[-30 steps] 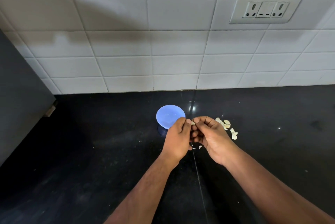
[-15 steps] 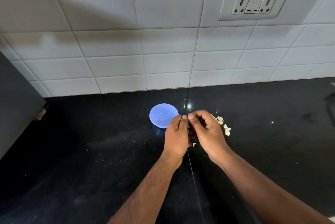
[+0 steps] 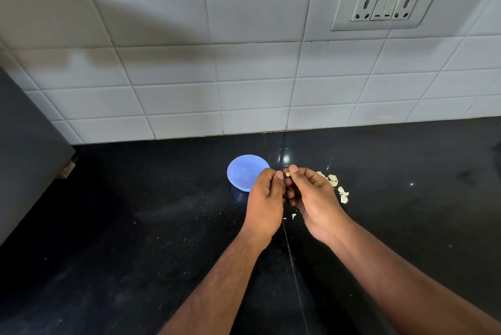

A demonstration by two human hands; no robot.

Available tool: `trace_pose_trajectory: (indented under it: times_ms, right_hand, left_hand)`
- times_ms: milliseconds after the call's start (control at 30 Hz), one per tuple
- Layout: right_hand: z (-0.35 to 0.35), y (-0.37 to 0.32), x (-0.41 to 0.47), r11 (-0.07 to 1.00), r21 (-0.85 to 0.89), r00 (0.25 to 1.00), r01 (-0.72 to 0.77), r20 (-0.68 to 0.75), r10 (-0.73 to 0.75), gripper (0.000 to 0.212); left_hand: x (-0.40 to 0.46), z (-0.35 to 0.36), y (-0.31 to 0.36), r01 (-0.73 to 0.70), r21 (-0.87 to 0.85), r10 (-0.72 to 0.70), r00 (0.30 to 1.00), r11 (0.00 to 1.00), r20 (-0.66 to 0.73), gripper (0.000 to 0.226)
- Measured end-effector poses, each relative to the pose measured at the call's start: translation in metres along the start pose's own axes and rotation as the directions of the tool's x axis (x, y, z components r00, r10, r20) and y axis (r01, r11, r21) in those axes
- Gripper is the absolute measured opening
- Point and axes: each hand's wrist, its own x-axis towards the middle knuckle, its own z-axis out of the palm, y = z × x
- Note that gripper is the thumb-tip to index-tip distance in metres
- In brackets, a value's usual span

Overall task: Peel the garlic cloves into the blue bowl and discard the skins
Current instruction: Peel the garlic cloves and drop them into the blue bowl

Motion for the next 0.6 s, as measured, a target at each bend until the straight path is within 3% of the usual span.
trace_pose_trajectory:
  times_ms: [167, 333, 600]
  right_hand:
    - [-0.005, 0.003, 0.001, 0.997, -0.061, 0.999, 0.048, 0.004, -0.048, 0.02]
    - [-0.007, 0.005, -0.003, 0.999, 0.013, 0.999, 0.032, 0.009, -0.032, 0.031]
    - [-0.004, 0.004, 0.001, 0.994, 0.098, 0.998, -0.041, -0.038, 0.045, 0.026]
  left_hand:
    - [0.002, 0.001, 0.001, -0.022, 0.047, 0.022, 1.0, 0.999, 0.0, 0.019]
    - [0.005, 0.006, -0.006, 0.001, 0.09, -0.002, 1.0, 0.996, 0.014, 0.016]
    - [0.01, 0.016, -0.011, 0.03, 0.055, -0.031, 0.999, 0.998, 0.014, 0.014]
